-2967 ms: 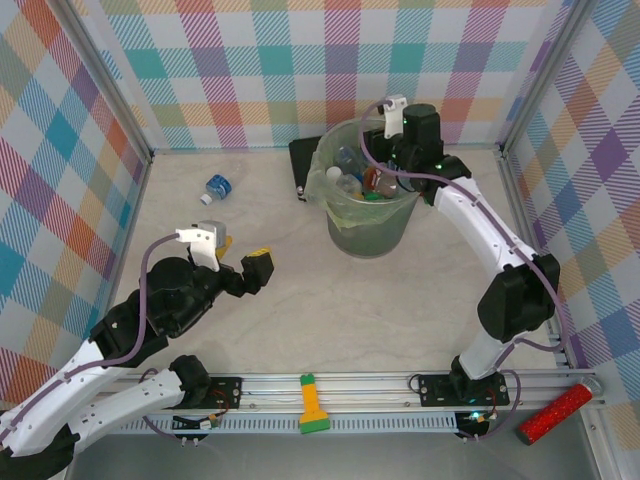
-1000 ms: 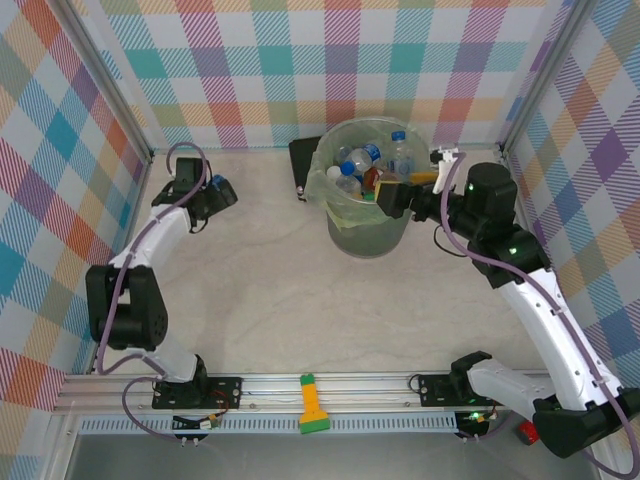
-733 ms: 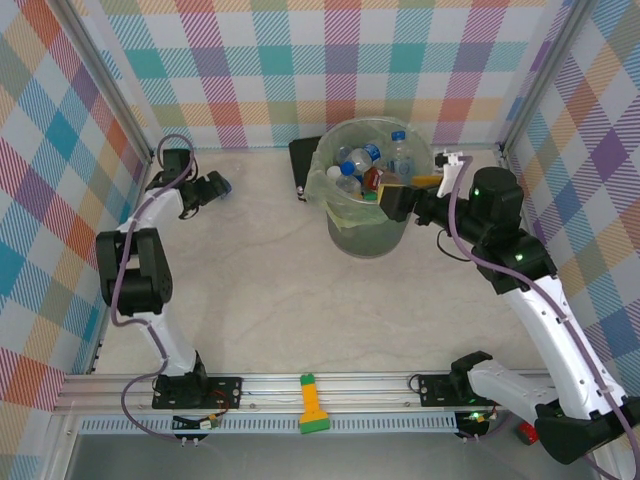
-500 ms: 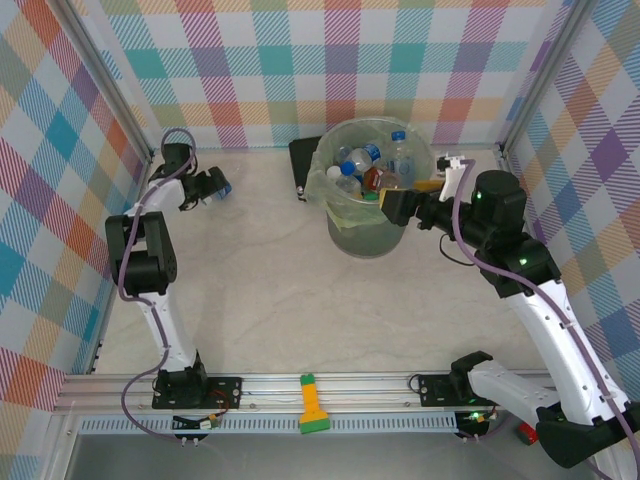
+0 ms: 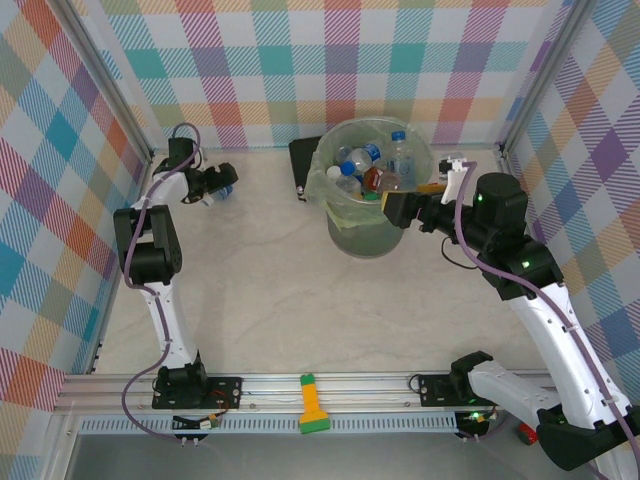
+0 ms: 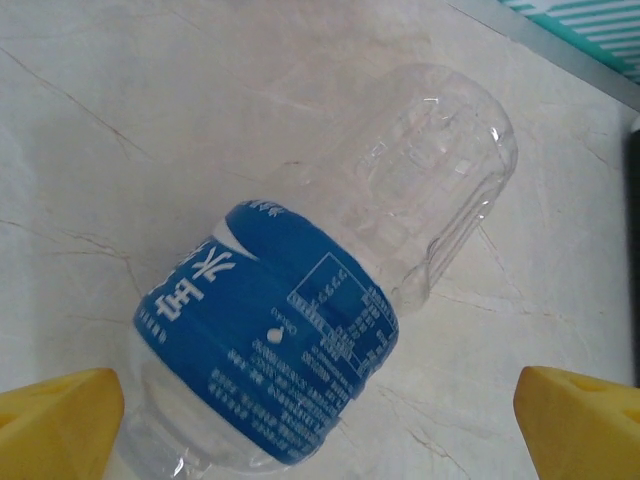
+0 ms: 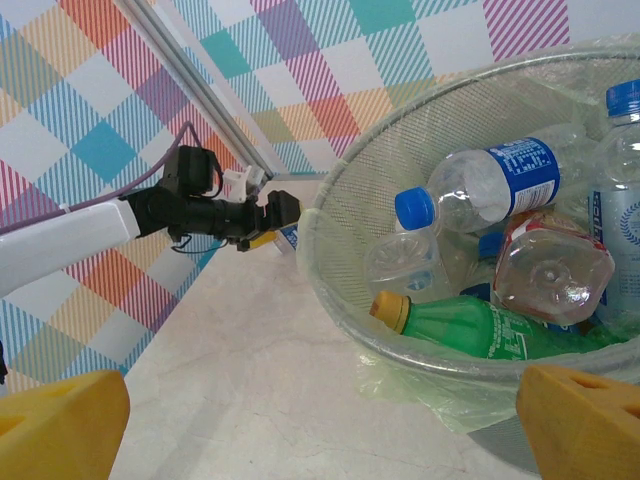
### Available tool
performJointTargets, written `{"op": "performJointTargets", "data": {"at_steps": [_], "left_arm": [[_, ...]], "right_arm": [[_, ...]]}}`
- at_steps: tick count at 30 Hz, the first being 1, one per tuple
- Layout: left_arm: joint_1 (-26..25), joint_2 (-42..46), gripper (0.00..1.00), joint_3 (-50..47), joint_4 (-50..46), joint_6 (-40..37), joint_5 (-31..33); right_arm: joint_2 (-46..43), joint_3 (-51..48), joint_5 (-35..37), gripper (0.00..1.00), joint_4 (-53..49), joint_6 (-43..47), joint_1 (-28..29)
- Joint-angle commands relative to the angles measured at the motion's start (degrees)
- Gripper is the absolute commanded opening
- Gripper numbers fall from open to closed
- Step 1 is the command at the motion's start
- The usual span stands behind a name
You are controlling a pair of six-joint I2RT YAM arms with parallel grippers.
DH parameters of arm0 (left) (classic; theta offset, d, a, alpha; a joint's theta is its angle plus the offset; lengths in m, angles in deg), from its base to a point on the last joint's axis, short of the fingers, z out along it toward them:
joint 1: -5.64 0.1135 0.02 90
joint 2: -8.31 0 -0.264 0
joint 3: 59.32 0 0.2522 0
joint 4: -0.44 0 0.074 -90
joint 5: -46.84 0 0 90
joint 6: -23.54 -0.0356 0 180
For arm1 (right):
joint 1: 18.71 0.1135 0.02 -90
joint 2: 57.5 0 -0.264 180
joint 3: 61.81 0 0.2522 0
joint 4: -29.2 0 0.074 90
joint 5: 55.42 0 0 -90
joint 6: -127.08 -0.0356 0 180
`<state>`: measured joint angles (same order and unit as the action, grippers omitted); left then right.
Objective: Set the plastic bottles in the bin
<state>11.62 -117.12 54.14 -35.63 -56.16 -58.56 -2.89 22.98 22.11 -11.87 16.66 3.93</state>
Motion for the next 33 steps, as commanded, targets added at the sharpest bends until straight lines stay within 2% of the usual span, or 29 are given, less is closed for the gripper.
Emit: {"op": "performJointTargets", "data": {"at_steps": [1,7,13,16,17,19,24,25,27,29,31,33], "left_arm": [[-1.03,2.04,1.0,-2.62,-0.86,-1.69,-2.41],[-2.19,3.6,0.95,-5.78,-1.24,-3.78,-0.17],[-2.63,2.56,0.8,-5.93,-2.0,-4.33,-0.11],[-3.14,1.97,0.67,-5.71,-1.95,-4.33,-0.16],[-3.29,1.8,0.67,-5.49,-1.96,-4.33,-0.02],[-3.51,1.73,0.52,-5.35,-2.05,-4.33,0.06],[-3.65,2.12,0.47,-6.01,-1.58,-4.07,0.39],[-3.64,2.13,0.39,-6.1,-1.76,-4.13,0.21],[-3.7,2.29,0.34,-6.33,-2.03,-4.09,0.26],[-3.77,2.77,0.21,-6.75,-1.78,-4.03,0.02],[-3.78,3.43,0.12,-7.3,-1.47,-3.68,-0.28],[-3.93,4.29,0.1,-7.76,-1.21,-3.33,-0.38]], "right_arm": [[-0.26,1.14,0.41,0.99,0.47,-1.04,0.31],[-0.77,0.26,0.39,0.99,0.78,-1.38,0.31],[-1.09,0.0,0.18,0.99,0.89,-1.84,0.32],[-1.29,-0.1,0.12,0.99,0.81,-2.14,0.31],[-1.39,-0.18,0.13,0.99,0.82,-2.24,0.35],[-1.42,-0.18,0.17,0.99,0.76,-2.34,0.31],[-1.37,-0.18,0.08,0.99,1.01,-2.57,0.31],[-1.3,-0.18,0.02,0.99,1.1,-2.6,0.31],[-1.17,-0.27,0.01,0.99,1.21,-2.58,0.31],[-0.95,-0.18,-0.12,0.99,1.37,-2.7,0.3],[-0.9,-0.18,-0.36,0.99,1.44,-2.82,0.31],[-0.95,-0.18,-0.53,0.99,1.47,-2.82,0.34]]}}
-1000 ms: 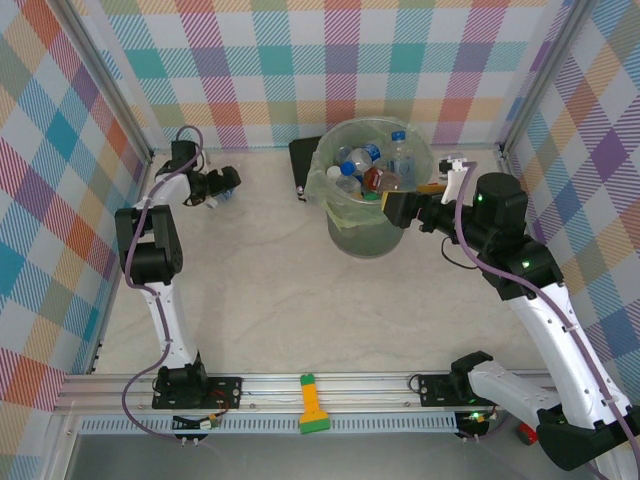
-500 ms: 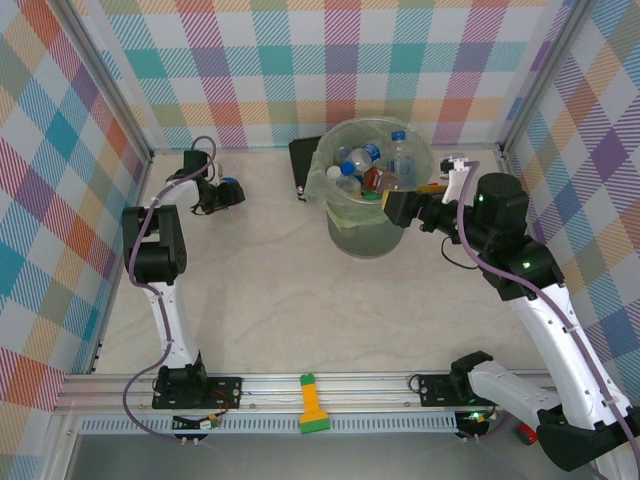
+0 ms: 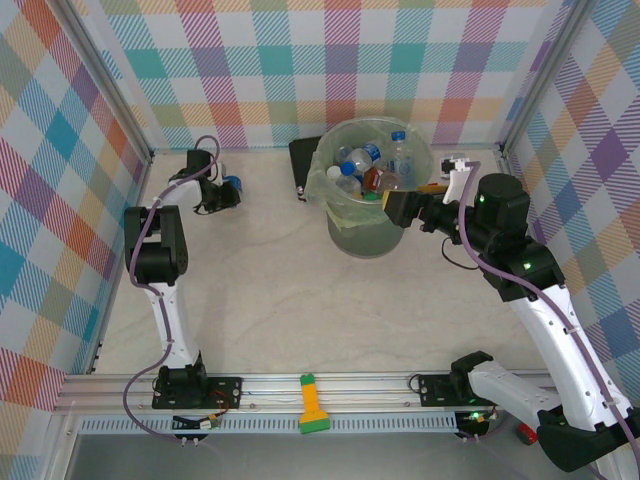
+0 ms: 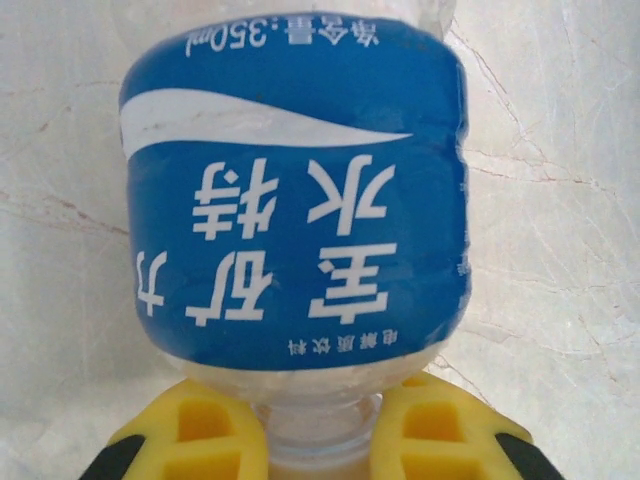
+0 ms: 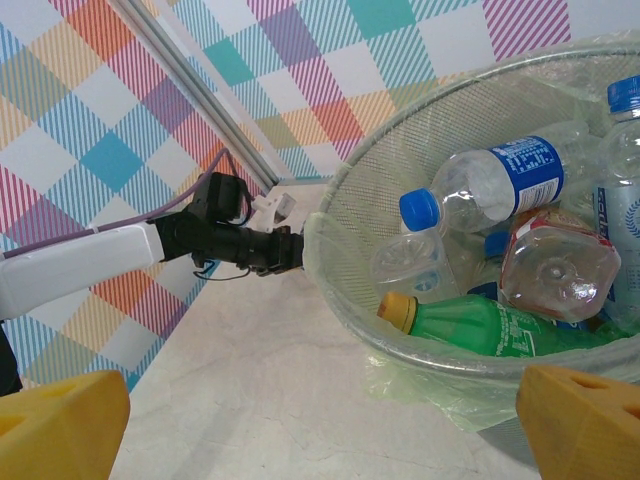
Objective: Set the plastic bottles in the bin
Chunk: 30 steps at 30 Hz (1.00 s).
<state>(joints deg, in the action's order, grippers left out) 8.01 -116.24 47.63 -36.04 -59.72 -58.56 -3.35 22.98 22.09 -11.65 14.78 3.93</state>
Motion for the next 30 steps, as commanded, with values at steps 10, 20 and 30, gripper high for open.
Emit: {"op": "performJointTargets", "data": {"at_steps": [10,20,30], "left_arm": [[-1.83,15.09,0.15,-7.81,4.56,5.68,-3.5],[-8.0,33.92,0.17,-14.33,10.85,10.33,-5.14],[-22.64,50.28,0.19,-17.36,10.16,4.85,1.08]], "right_arm": [[2.13,1.76,-2.29,0.99,1.72,-1.95,0.35],[8.25,8.17,-7.49,0.99,-1.56,-0.17,0.34],[11.72,12.61,-15.88,0.91,0.01,-0.84,0.37]]}}
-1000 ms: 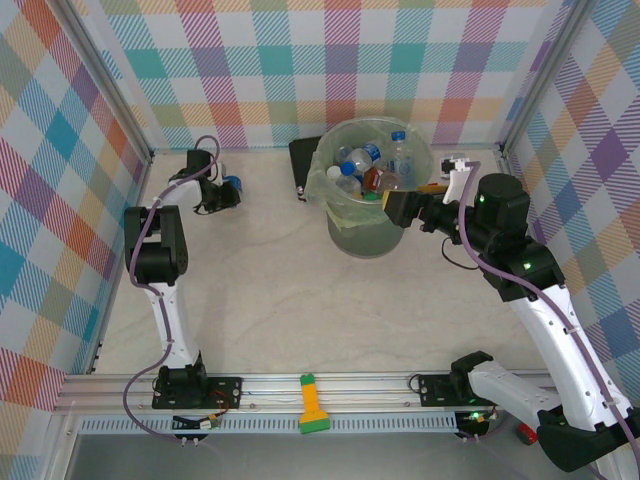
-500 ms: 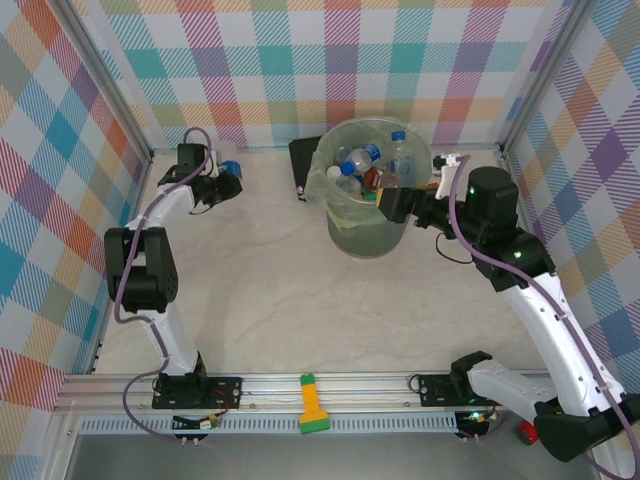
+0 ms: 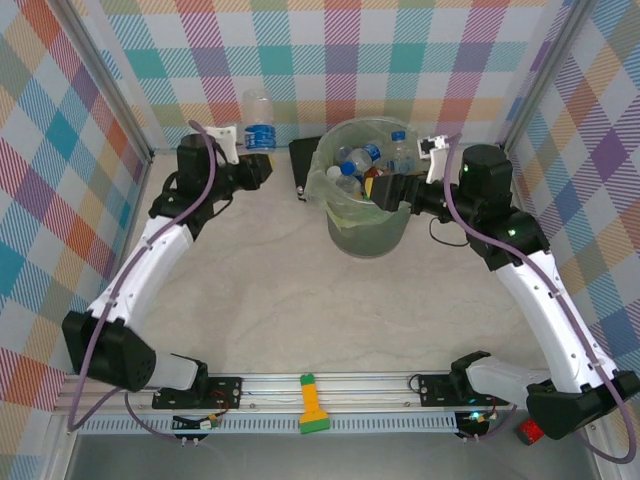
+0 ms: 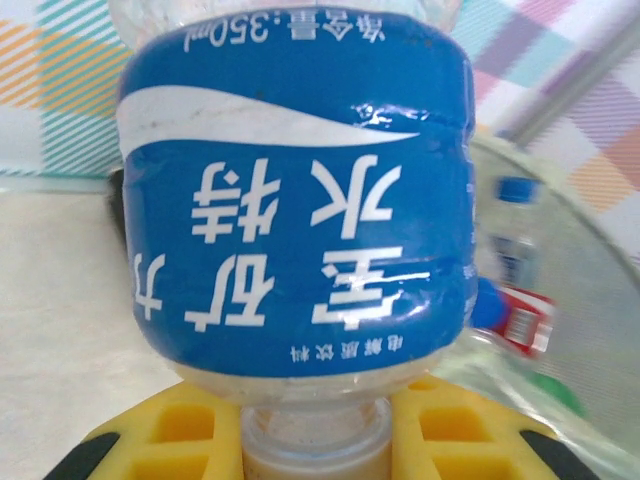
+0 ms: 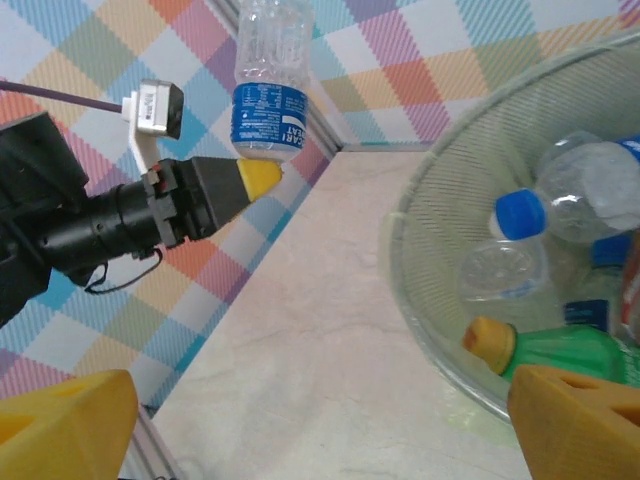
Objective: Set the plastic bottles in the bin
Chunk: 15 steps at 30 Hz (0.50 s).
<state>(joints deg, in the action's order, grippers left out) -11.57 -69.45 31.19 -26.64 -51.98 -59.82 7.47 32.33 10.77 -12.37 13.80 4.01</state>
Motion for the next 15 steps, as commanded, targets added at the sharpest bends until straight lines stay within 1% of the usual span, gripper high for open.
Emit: {"op": "performJointTargets", "data": {"at_steps": [1,6,7,11,15], "left_arm": [[-4.95,4.61,0.19,-0.94,0.55,-4.02,2.85],[-14.71,7.77,0.2,0.13,-2.14,-10.55,8.08],[-16.54,8.13,0.2,0.25,-4.42,-11.66,9.11],[-22.21,8.69,0.2,0.25,-6.17,-14.73,12.12],[-27.59,8.58,0.19,0.76,-7.77,-18.53,15.41]], "right_arm": [[1.82,4.25,-5.94,0.89,0.57,0.1,0.25],[6.46,9.73,-10.34,0.83,-1.17,-1.56,0.31],[7.27,10.64,-11.13,0.83,-1.09,-2.27,0.31],[9.08,13.05,-11.96,0.83,-0.44,-3.33,0.5],[11.41,16.56,-12.17,0.83,-2.2,-3.09,0.48]]}}
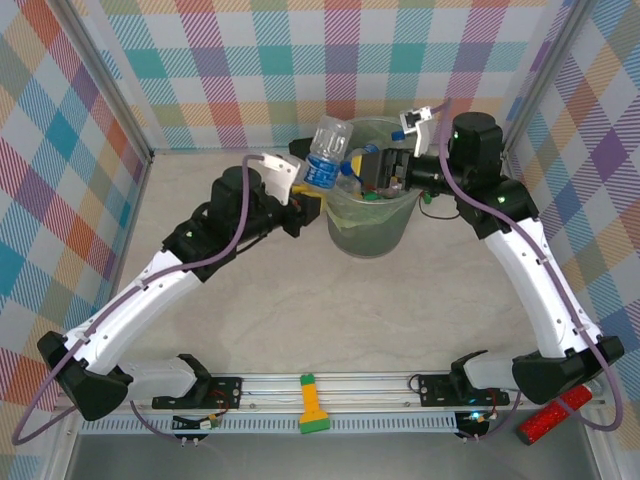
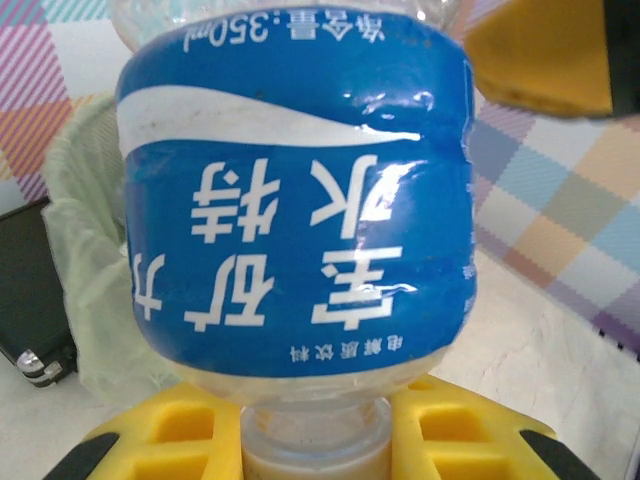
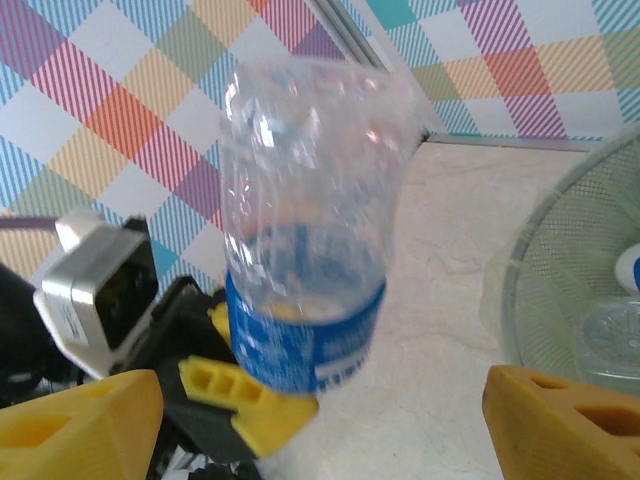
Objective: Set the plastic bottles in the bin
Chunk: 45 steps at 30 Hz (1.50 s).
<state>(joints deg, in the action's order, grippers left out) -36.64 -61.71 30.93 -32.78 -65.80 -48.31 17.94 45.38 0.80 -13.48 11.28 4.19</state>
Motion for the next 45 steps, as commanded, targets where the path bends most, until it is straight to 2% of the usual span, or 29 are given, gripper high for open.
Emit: {"op": "performJointTargets", "data": {"at_steps": [1,9,15,19,23,26,29,33,35,36,37,45], "left_arm": [[-3.92,0.69,0.19,1.26,-1.79,-5.71,4.9],[-9.31,-0.84,0.18,2.41,-2.56,-10.81,9.5],[-10.27,-1.52,0.18,2.79,-2.86,-12.09,10.85],[-10.31,-1.72,0.18,3.12,-2.88,-12.02,11.56],[-10.3,-1.97,0.19,3.19,-2.92,-11.91,11.91],[-10.31,-2.31,0.21,3.08,-2.77,-11.83,12.32],[-10.29,-2.32,0.33,3.13,-2.53,-11.44,12.56],[-10.32,-1.65,0.56,2.88,-2.48,-10.65,12.48],[-10.28,-0.98,0.8,2.58,-2.35,-9.94,12.86],[-10.38,-0.43,0.96,2.33,-2.23,-9.52,13.11],[-10.36,0.23,1.0,1.9,-2.08,-9.19,13.18],[-10.3,6.21,1.0,-2.15,-1.93,-4.0,17.17]], "right_arm": [[1.97,4.88,-2.67,0.83,-2.15,-0.37,0.31],[5.92,8.78,-3.95,0.79,-6.13,0.41,0.47],[6.12,8.79,-5.22,0.72,-6.7,0.67,0.55],[5.91,8.14,-6.31,0.56,-6.7,0.5,0.52],[4.58,6.88,-5.55,0.49,-5.72,-0.08,0.5],[3.33,6.27,-4.0,0.49,-5.11,-0.41,0.49],[2.57,6.23,-2.54,0.48,-5.25,-0.34,0.53],[1.82,6.24,-0.09,0.48,-5.25,-0.38,0.24],[1.57,6.4,1.15,0.48,-5.19,-0.3,-0.02],[1.39,6.5,2.05,0.47,-5.19,-0.24,-0.13],[1.21,6.5,2.84,0.47,-5.11,-0.13,-0.23],[0.51,7.87,11.67,0.47,-6.62,2.52,-2.14]]}}
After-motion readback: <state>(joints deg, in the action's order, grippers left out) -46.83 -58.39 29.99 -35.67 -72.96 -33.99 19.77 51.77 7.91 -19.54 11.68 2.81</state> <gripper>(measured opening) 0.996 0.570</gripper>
